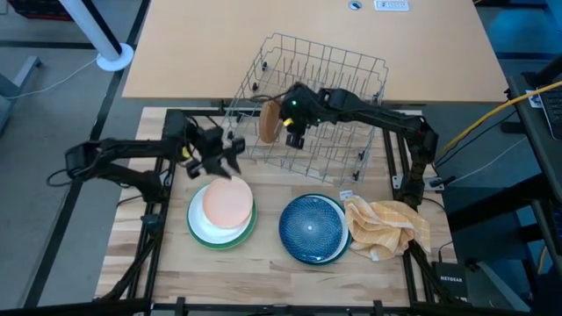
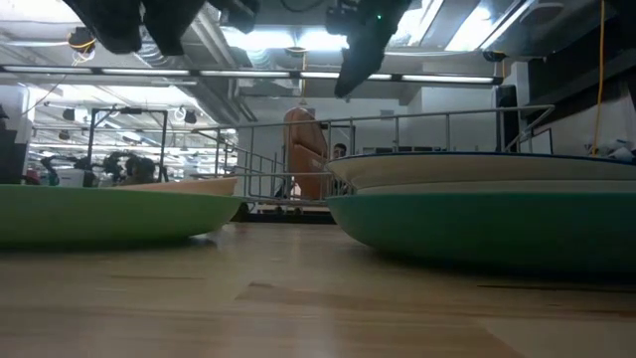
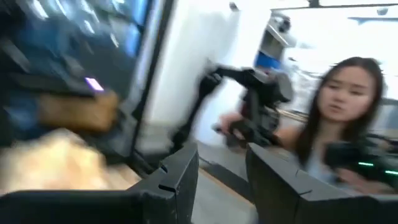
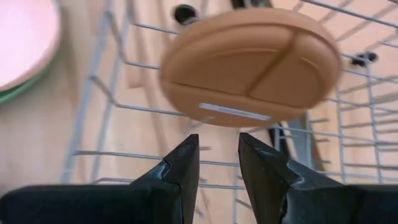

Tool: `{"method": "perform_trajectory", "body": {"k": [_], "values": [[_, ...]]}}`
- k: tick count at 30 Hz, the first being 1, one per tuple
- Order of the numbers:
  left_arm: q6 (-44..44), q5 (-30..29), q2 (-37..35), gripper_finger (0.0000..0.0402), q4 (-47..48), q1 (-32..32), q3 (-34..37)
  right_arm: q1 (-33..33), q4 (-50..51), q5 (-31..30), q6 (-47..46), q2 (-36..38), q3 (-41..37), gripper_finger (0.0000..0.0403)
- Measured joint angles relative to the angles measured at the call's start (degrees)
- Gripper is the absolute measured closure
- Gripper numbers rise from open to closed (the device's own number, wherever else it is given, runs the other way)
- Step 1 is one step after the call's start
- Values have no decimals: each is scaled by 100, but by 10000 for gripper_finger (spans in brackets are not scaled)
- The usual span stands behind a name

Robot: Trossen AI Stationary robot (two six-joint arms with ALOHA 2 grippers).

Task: Sort dishes
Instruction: Put the light orange plate in the dish rack

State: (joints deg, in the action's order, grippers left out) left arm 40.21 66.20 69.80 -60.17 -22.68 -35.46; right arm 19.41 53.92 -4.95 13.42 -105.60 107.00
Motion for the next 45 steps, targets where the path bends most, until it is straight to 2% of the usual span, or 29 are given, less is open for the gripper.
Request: {"method": "perform_trajectory", "body": {"k": [5,9,11,14,18,23,28,37,45], "values": [[-901,36,-312,277,2447,825,0,-433,153,-13,-85,0,0,286],[-1971,-646,-350,277,4724,1414,0,-843,245,-14,-268,0,2,286],[-2502,-1344,-350,277,5765,1673,0,-1056,261,-15,-295,0,2,286],[-3019,-2753,-350,277,7032,2077,4,-1405,260,-15,-299,0,2,286],[-3193,-4544,-342,277,8055,2675,4,-1842,244,-17,-311,0,4,286],[-3346,-5843,-332,277,8417,3534,4,-2307,236,-441,-431,0,4,286],[-3343,-6600,-332,277,8421,4152,4,-2604,233,-957,-639,0,4,286],[-2732,-7109,-330,277,8501,4827,217,-2886,233,-1005,-904,0,5,286],[-2680,-7441,-59,277,8501,5098,302,-2917,233,-1059,-915,0,9,286]]}}
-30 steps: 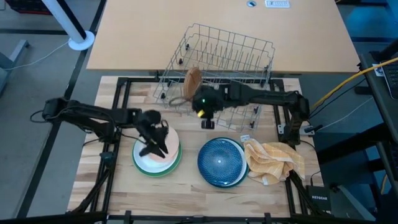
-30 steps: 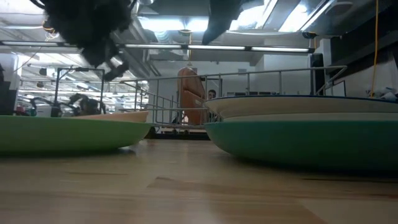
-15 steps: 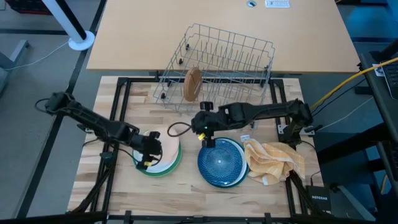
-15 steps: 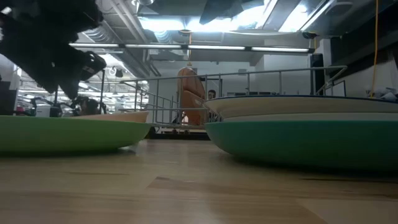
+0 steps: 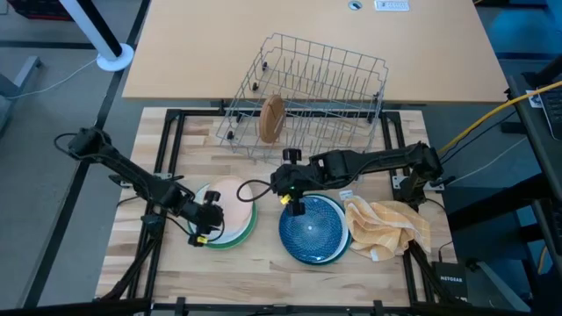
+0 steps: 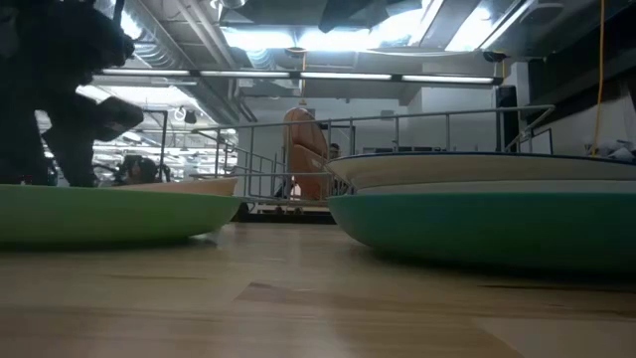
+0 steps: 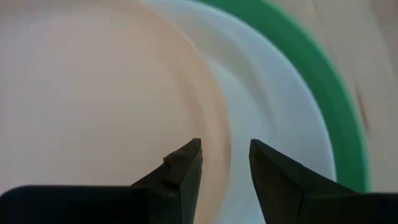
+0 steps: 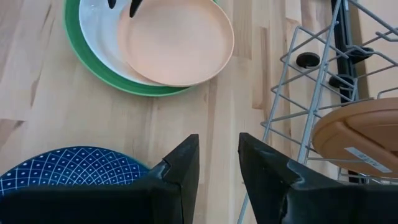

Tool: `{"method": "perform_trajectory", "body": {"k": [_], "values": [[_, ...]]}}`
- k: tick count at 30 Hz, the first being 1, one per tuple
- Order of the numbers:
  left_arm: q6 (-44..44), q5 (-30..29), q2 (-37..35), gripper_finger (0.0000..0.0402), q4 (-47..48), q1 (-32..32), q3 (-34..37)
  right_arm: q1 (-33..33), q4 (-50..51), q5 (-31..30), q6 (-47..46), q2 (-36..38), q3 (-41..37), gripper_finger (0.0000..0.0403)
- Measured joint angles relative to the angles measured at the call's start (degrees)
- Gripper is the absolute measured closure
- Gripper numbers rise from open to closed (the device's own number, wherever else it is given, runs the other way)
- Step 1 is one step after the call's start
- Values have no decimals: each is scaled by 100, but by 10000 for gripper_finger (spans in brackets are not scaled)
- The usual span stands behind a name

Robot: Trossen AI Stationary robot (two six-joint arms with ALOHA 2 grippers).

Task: Sort dishes
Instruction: Put the light orange plate in the dish rack

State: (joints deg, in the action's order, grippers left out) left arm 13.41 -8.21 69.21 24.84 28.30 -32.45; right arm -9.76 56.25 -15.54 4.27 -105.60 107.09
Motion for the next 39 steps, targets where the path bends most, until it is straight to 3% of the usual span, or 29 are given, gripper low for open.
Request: {"method": "perform_trajectory", "body": {"k": [7,13,22,28,39], "values": [[-129,-439,634,277,-83,160,-1,0,-1,-4,0,0,0,286],[-140,-773,778,280,-296,163,-7,0,0,-8,2,0,0,286],[-75,-759,785,390,-457,165,0,0,0,-54,2,0,0,286],[151,-759,783,394,-394,161,-78,0,0,-73,46,-1,0,286],[155,-634,178,399,16,168,-1015,0,142,-1277,376,92,153,286]]}}
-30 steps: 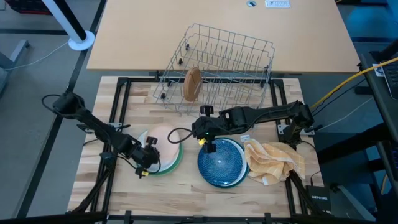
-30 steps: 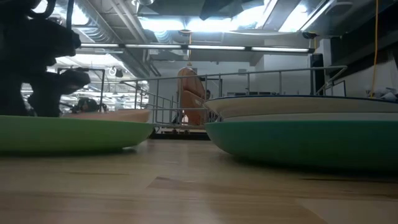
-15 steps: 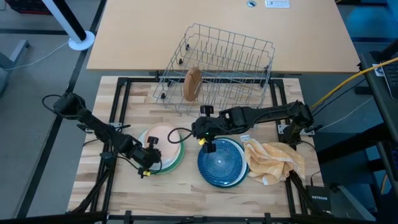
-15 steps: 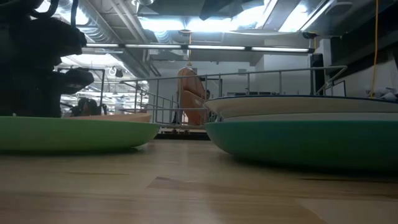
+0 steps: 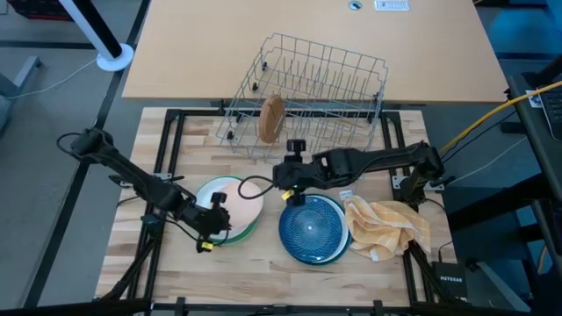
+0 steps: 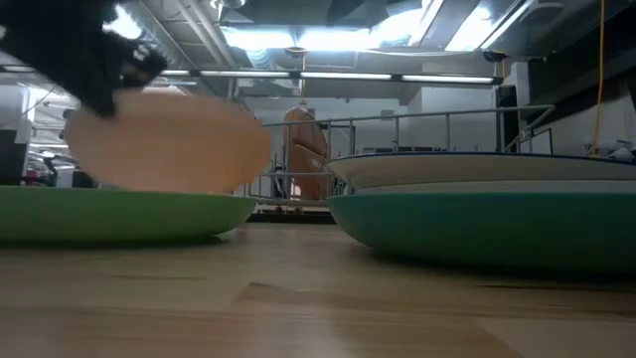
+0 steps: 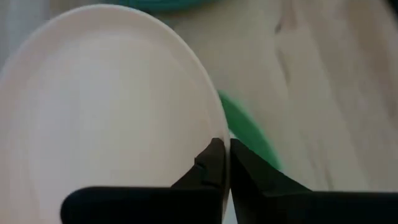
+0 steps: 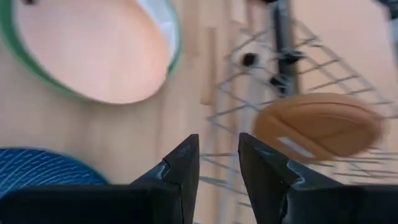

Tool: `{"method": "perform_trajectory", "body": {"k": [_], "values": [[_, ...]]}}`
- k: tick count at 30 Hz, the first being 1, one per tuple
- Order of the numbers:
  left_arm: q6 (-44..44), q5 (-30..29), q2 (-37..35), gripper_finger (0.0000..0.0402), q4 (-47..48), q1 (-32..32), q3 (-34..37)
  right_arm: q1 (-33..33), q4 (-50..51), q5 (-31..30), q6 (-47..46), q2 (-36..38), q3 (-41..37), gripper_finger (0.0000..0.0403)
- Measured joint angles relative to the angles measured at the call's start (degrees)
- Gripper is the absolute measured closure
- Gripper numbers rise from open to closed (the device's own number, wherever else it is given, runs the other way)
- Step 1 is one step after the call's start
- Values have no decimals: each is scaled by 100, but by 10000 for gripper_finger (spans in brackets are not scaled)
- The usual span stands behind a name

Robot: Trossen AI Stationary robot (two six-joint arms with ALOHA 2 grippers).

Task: Sort dishes
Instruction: Put the light orange plate in the dish rack

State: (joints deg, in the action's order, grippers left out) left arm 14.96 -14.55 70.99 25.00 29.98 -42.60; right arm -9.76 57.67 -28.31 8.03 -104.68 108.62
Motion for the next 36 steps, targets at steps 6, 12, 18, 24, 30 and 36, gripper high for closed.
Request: {"method": "perform_trajectory", "body": {"k": [6,12,18,24,30,36], "values": [[134,-52,-797,400,-66,-141,-261,1,358,-1055,253,30,555,286],[91,-104,-1588,400,-995,-695,-281,2,525,-2241,730,34,1255,286],[-65,424,-1924,401,-2428,-1574,-283,110,574,-3244,1324,36,2027,286],[290,1642,-1656,401,-3999,-2548,-283,629,532,-3369,1543,79,2634,286],[1311,2504,-943,401,-5257,-3288,-283,1481,456,-3105,1555,320,2549,286],[2555,3003,117,402,-6586,-3807,-283,2415,667,-2087,1019,345,2549,286]]}}
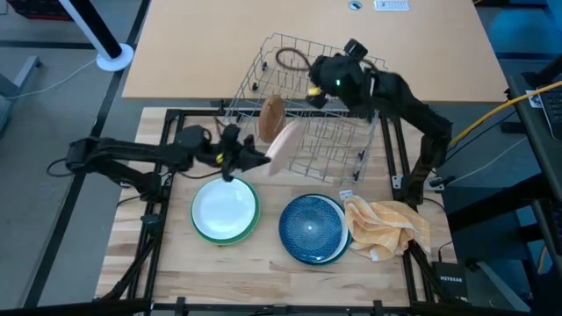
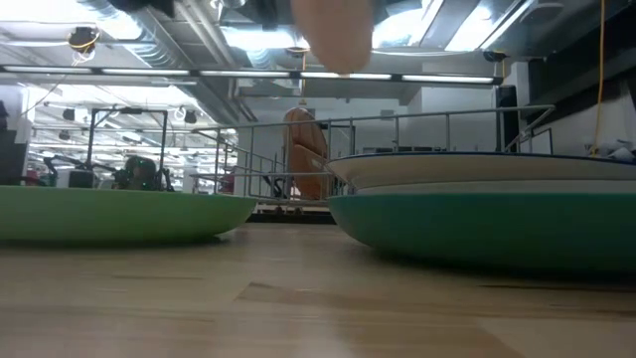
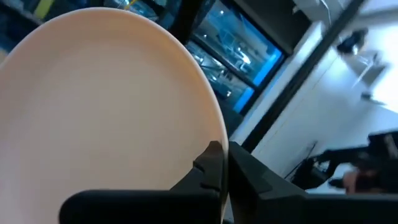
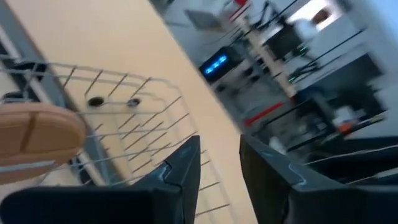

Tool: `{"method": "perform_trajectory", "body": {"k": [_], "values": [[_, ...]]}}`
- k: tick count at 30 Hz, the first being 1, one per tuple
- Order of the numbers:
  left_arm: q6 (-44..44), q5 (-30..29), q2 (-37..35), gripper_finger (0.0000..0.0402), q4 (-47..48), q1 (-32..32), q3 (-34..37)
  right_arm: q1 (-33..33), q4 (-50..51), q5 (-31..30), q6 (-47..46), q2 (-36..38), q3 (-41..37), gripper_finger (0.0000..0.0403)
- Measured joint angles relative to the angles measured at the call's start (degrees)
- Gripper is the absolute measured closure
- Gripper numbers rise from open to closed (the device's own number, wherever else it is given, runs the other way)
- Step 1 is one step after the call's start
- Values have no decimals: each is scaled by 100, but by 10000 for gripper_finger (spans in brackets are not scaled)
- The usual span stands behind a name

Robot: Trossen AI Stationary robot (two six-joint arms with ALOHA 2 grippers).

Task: Sort dishes
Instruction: Put the light orange plate in the dish rack

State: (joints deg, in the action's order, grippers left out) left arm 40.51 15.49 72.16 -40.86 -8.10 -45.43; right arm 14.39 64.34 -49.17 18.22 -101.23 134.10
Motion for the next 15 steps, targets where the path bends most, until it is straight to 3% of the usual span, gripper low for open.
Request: {"method": "perform_trajectory", "body": {"k": [7,15], "values": [[1057,110,872,401,-1013,-814,0,877,782,1572,-888,-28,-9,286],[1771,105,1356,401,-1627,-1636,0,1339,776,1833,-1045,-61,-616,286]]}}
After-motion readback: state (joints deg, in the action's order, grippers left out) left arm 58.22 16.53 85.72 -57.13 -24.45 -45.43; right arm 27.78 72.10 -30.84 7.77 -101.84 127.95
